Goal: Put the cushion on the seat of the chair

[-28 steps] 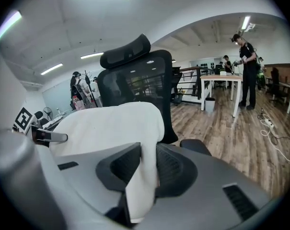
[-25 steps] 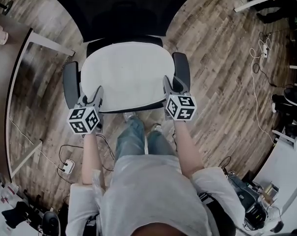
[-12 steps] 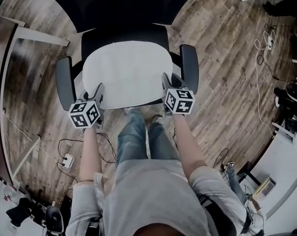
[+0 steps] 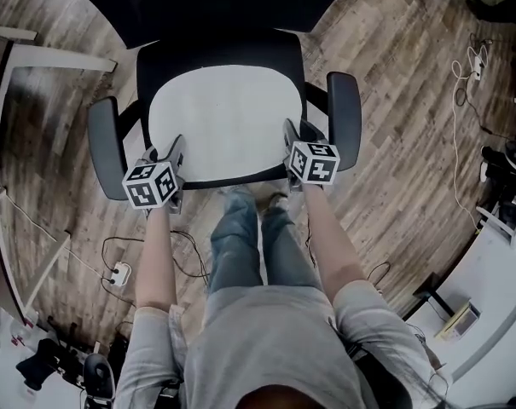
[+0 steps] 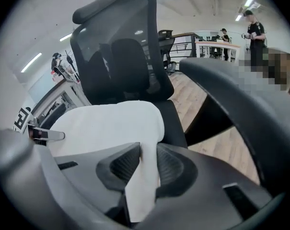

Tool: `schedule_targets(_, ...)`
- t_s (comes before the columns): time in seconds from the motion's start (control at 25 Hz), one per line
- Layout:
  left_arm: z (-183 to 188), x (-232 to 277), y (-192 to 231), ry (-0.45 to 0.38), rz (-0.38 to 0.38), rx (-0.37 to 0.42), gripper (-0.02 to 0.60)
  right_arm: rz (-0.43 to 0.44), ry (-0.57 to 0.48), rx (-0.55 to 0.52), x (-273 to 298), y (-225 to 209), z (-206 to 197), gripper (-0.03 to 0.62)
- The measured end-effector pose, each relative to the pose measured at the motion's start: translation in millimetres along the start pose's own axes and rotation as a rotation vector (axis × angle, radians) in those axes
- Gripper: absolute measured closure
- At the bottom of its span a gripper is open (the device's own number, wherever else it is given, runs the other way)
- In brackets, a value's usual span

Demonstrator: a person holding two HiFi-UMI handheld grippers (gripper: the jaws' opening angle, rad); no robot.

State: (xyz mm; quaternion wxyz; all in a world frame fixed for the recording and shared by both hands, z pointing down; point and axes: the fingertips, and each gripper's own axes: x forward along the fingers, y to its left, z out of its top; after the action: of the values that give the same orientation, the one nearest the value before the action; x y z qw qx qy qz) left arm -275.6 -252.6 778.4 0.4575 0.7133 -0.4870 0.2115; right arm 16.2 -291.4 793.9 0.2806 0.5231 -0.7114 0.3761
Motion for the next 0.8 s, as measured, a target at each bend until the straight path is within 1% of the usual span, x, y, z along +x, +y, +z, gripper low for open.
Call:
schedule_targets(0.2,-19.2,24.2,12.1,0.046,0.019,-0.029,0.494,-0.014,0.050,-0.048,23.3,-7.0,-13.9,0.520)
schedule_targets(0.36,-27.0,36.6,18.3,0.063,0.022,-0.045,0.494,-0.019,0.073,-0.041,35.4,-12.7,-22.2,0.520)
schedule_targets(0.64,-36.4,51.6,30.8,0.102,0.034,-0.044,0.492,-0.027,0.099,-0.032,48.0,-18.3,-31.9,0.516)
schedule_targets(0.8,-39.8,53.9,40.1,0.111,0.060,-0.043,0.448,-0.038,0.118,-0.035,52.4,-20.8,-35.8,0.507)
